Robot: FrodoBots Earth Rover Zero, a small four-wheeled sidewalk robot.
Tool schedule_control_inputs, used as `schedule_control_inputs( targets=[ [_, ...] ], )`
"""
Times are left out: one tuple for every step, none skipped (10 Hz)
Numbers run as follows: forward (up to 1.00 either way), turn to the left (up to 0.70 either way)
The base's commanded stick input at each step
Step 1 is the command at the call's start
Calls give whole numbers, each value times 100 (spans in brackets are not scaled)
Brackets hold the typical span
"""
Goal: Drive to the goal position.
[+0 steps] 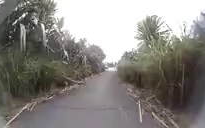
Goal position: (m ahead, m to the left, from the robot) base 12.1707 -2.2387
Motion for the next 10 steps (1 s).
schedule_control_inputs(
  targets=[
    [70,0],
    [70,0],
    [70,0],
    [70,0],
    [70,0],
    [70,0],
    [70,0],
    [70,0],
    [70,0],
    [70,0]
  ],
)
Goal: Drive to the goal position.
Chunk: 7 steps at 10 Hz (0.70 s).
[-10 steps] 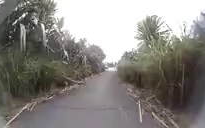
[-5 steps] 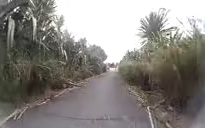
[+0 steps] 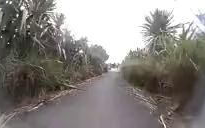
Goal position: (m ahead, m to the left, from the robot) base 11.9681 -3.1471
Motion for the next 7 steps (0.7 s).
schedule_control_inputs(
  targets=[
    [70,0],
    [70,0],
    [70,0],
    [70,0],
    [70,0],
    [70,0],
    [70,0]
  ],
)
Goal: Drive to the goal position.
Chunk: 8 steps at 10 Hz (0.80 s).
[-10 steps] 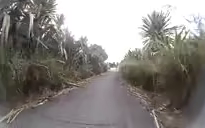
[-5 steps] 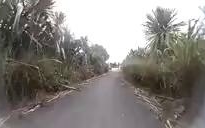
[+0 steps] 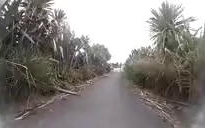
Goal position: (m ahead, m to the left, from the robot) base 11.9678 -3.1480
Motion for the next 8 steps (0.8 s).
schedule_control_inputs(
  targets=[
    [70,0],
    [70,0],
    [70,0],
    [70,0],
    [70,0],
    [70,0],
    [70,0],
    [70,0]
  ],
)
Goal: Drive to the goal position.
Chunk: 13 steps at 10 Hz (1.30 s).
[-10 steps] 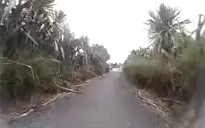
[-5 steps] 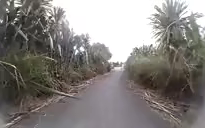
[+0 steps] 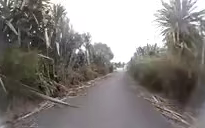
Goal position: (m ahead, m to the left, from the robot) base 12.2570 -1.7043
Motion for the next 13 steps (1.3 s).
schedule_control_inputs(
  targets=[
    [70,-12],
    [70,-35],
    [70,-35],
    [70,-35],
    [70,-35],
    [70,-35],
    [70,-35],
    [70,-35],
    [70,-35],
    [70,-35],
    [70,-35],
    [70,-33],
    [70,-8]
  ],
)
